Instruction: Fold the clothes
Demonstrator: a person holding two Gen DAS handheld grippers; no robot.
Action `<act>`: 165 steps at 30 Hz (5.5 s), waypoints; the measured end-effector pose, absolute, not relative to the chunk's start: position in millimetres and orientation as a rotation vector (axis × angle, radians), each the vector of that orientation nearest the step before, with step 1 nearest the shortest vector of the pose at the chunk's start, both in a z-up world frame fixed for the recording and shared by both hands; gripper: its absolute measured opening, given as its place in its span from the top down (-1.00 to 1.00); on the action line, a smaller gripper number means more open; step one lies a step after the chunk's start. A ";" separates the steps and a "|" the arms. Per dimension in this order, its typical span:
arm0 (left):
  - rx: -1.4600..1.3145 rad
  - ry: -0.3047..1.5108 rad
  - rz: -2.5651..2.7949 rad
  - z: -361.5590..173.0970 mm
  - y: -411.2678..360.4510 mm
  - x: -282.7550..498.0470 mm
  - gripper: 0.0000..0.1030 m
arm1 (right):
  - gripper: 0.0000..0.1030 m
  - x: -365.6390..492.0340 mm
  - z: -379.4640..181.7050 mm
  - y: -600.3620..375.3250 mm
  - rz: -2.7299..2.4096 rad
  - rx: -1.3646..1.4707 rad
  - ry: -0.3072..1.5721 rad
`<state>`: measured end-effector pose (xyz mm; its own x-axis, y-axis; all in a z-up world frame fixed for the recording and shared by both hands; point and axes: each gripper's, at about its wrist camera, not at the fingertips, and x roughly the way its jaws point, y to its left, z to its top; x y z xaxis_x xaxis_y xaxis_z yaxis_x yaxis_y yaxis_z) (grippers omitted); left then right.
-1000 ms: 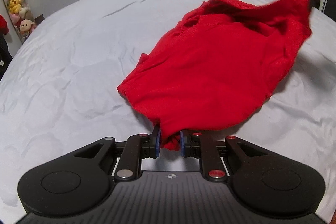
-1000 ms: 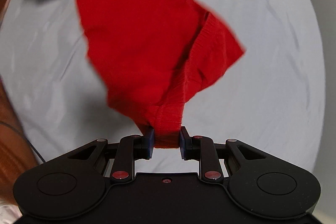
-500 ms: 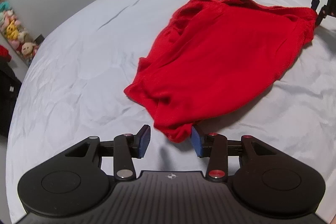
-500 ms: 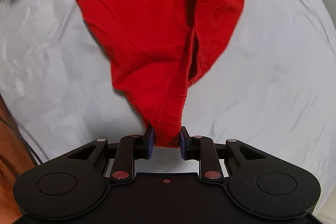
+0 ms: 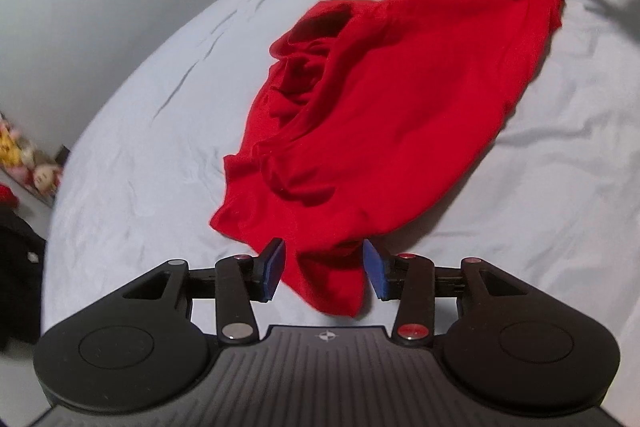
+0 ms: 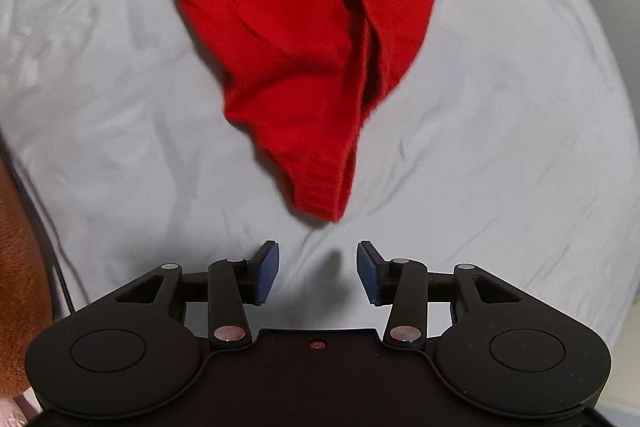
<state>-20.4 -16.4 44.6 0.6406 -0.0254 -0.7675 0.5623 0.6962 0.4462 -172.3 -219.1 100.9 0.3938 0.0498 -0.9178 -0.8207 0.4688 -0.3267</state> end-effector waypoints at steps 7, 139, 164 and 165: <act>0.755 0.874 -0.352 30.8 -12.0 -11.3 0.19 | 0.19 -197.5 94.1 -182.9 0.782 -1.106 0.866; 0.317 1.077 0.118 121.3 160.5 -18.9 0.96 | 0.23 -99.8 151.1 -35.7 0.842 -0.881 0.770; 0.421 1.057 0.046 85.3 194.4 -36.2 0.23 | 0.88 -59.2 128.2 -6.6 0.867 -1.040 0.855; 0.410 1.051 0.054 83.8 196.2 -34.1 0.23 | 0.87 -59.1 128.4 -7.5 0.860 -1.037 0.854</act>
<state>-34.1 196.2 83.8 0.5029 0.2365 -0.8314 0.1509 0.9230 0.3539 -59.1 -7.5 128.4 0.4084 0.1823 -0.8944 -0.8957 0.2692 -0.3541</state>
